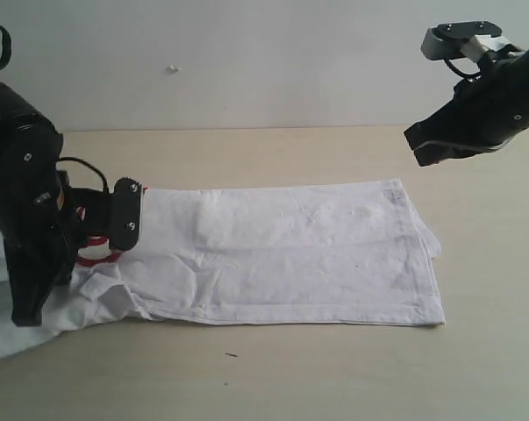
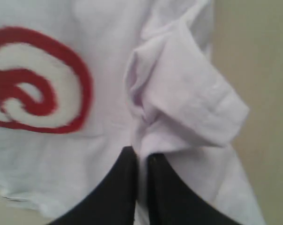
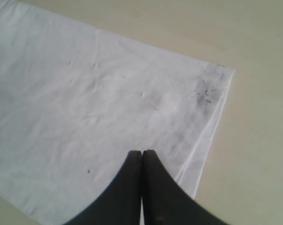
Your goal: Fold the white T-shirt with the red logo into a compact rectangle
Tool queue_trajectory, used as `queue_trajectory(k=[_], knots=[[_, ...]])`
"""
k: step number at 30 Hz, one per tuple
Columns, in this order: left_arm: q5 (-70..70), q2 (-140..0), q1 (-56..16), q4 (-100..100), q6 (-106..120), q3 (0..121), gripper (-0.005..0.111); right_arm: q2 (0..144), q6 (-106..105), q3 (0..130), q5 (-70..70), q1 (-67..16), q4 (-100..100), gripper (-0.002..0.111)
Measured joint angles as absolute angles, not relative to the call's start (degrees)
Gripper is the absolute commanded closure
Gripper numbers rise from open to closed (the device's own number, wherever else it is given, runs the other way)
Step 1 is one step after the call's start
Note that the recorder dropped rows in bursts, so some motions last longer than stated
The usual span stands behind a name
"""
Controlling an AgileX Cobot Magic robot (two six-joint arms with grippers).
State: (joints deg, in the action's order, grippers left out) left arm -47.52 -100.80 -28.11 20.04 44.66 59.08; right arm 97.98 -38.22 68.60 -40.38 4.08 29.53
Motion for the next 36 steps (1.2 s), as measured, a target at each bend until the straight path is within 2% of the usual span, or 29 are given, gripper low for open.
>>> queue_trajectory(k=[9,12,18,20,23,25,29,36], knots=[[-26.3,-101.37,-28.11,37.17,45.14,59.96,0.106,98.98,-39.17,68.6,-39.69,4.08,29.53,0.108],[-23.67,-102.91,-28.11,39.43,45.25,59.96,0.097,99.67,-39.79,68.6,-39.65,4.08,29.53,0.108],[-21.19,-105.35,-28.11,42.0,45.22,59.96,0.061,99.79,-40.26,68.6,-39.51,4.08,29.53,0.108],[-19.3,-105.75,-28.11,42.59,44.44,59.96,0.058,99.79,-40.26,68.6,-39.51,4.08,29.53,0.108],[-15.02,-106.65,-28.11,42.97,39.9,59.96,0.063,99.79,-40.41,68.6,-39.51,4.08,29.53,0.108],[-14.6,-106.65,-28.11,42.97,37.61,59.96,0.073,99.79,-40.39,68.6,-39.51,4.08,29.53,0.108],[-18.62,-106.65,-28.11,42.99,30.22,59.96,0.105,99.79,-40.43,68.6,-39.51,4.08,29.53,0.108],[-29.36,-109.67,-27.92,30.75,24.86,59.53,0.107,99.79,-40.43,68.6,-40.93,4.08,29.53,0.108]])
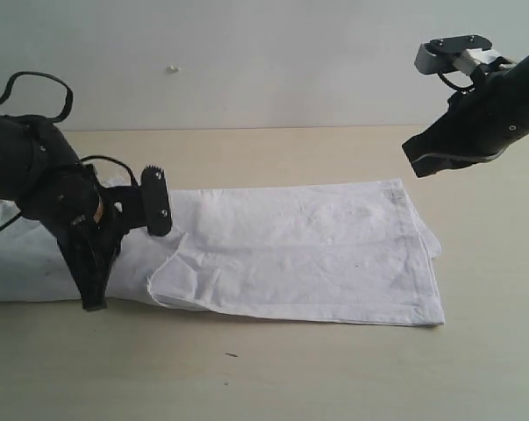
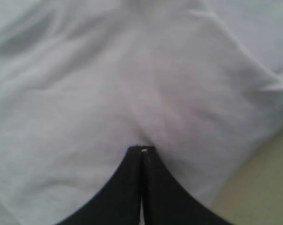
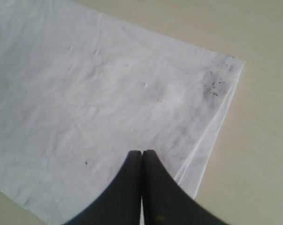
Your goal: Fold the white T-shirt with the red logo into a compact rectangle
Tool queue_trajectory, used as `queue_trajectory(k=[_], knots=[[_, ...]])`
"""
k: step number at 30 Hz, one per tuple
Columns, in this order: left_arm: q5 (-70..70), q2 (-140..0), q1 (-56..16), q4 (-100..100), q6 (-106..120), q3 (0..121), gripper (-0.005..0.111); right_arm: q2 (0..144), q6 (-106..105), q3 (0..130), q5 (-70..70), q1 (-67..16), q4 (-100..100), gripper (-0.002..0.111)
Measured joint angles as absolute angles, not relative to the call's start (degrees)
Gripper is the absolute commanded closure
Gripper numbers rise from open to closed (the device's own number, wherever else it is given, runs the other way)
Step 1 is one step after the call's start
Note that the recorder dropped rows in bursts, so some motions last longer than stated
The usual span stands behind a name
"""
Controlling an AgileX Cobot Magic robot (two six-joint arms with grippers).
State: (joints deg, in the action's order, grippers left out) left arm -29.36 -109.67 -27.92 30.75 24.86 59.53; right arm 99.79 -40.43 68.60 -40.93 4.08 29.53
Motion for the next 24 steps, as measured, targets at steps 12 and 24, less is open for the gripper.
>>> queue_trajectory(k=[12,24], knots=[[-36.62,-102.27,-25.71,18.97,28.05,58.5,0.107,99.79,-40.43,68.6,-41.14,4.08,29.53,0.108],[-28.45,-105.37,-18.42,7.07,24.6,54.68,0.107,109.79,-28.66,68.51,-42.22,4.08,17.49,0.108]])
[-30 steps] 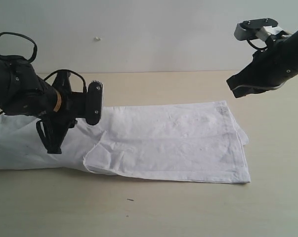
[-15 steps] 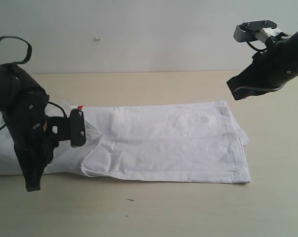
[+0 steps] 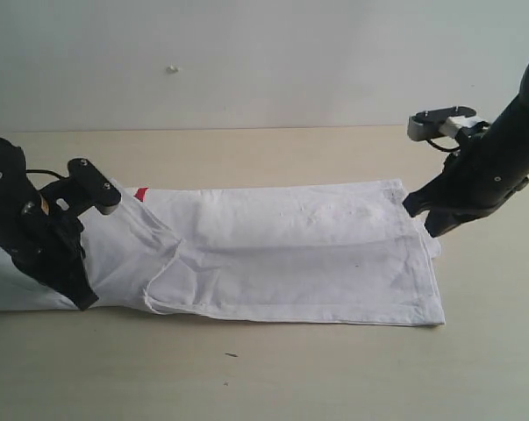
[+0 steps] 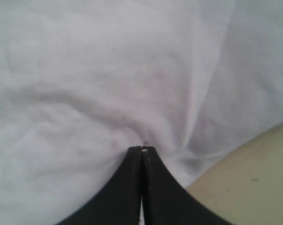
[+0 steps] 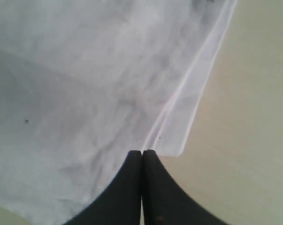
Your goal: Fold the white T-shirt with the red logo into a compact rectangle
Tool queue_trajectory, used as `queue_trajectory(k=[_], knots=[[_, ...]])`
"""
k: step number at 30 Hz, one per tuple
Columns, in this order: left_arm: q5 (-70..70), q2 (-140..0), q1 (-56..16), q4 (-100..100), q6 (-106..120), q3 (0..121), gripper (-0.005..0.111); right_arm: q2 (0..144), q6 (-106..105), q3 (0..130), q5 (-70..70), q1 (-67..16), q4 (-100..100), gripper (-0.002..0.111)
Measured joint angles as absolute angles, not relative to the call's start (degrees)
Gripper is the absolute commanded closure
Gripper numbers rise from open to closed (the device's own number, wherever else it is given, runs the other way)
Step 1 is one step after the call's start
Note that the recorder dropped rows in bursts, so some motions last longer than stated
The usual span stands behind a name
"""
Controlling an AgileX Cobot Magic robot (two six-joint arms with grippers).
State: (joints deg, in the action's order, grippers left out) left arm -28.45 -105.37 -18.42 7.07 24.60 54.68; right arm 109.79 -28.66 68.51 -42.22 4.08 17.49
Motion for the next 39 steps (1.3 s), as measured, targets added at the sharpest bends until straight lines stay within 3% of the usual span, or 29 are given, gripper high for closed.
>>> queue_trajectory(k=[5,8,12,15,22,24,30,36,39], knots=[[-28.45,-105.73,-18.42,6.78,25.01,54.68,0.107,111.02,-27.79,68.51,-42.07,4.08,15.78,0.106],[-28.45,-105.72,-18.42,6.41,25.01,54.68,0.107,111.02,-25.76,68.51,-40.6,4.08,14.04,0.091],[-28.45,-105.72,-18.42,6.17,25.25,54.68,0.107,111.33,-23.05,68.51,-38.34,4.08,14.35,0.063],[-28.45,-105.72,-18.54,5.94,25.93,54.68,0.107,113.09,-22.72,68.51,-36.27,4.08,16.34,0.054],[-28.45,-105.72,-19.14,4.41,27.38,54.68,0.107,119.95,-21.39,74.7,-39.79,4.08,19.29,0.056],[-28.45,-105.72,-19.25,4.17,27.8,54.68,0.107,121.46,-21.73,76.24,-42.27,4.08,20.01,0.063],[-28.45,-105.72,-19.25,4.02,28.26,54.68,0.107,122.47,-21.82,79.1,-49.55,4.08,20.28,0.109],[-28.45,-105.72,-19.25,4.02,28.55,54.68,0.107,119.25,-24.48,80.85,-55.02,4.08,22.99,0.108],[-28.34,-105.72,-19.25,4.02,28.55,54.68,0.107,116.05,-25.54,81.0,-55.99,4.08,25.84,0.1]])
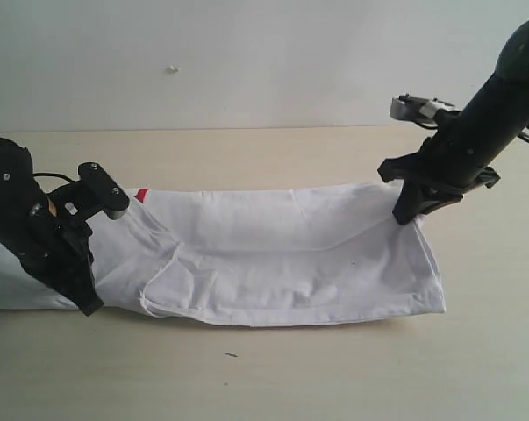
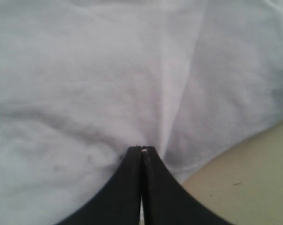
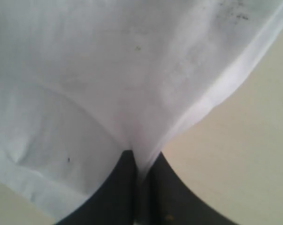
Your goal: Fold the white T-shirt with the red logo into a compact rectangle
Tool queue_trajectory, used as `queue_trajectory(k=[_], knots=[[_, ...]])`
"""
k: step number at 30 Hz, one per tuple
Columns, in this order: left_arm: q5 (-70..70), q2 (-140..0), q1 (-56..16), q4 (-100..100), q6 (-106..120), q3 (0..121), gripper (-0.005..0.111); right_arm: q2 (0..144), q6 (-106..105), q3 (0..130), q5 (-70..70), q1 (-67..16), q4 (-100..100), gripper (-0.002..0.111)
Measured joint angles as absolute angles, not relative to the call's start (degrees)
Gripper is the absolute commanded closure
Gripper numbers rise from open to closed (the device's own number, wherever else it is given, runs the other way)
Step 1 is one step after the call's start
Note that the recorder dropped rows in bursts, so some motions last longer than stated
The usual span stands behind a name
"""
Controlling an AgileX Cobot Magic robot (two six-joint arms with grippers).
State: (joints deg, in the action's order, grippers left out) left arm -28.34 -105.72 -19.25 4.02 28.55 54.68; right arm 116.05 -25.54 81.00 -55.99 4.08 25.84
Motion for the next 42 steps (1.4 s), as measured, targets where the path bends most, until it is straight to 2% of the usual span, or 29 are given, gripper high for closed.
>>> queue_trajectory(k=[5,11,17,25,36,39,42], knots=[[-28.34,-105.72,-19.25,4.02,28.55,54.68,0.107,113.08,-26.28,81.34,-56.87,3.97,32.07,0.08],[-28.34,-105.72,-19.98,3.38,28.55,54.68,0.107,112.7,-27.59,81.34,-56.82,1.29,34.8,0.076],[-30.0,-105.72,-23.73,2.8,28.55,56.45,0.107,112.7,-27.34,81.72,-53.9,-0.63,32.29,0.064],[-31.44,-105.72,-31.42,2.33,30.42,58.14,0.107,112.82,-4.94,83.07,-54.13,0.15,3.11,0.065],[-25.74,-105.72,-46.81,-9.01,43.58,60.29,0.107,119.7,-5.91,80.94,-54.49,3.45,7.1,0.066],[-24.33,-105.72,-48.13,-9.41,44.18,60.36,0.107,121.87,-9.7,80.94,-55.0,3.45,12.66,0.073],[-24.01,-105.72,-48.2,-9.41,44.4,60.36,0.107,123.62,-14.35,80.94,-57.05,3.45,18.69,0.088]])
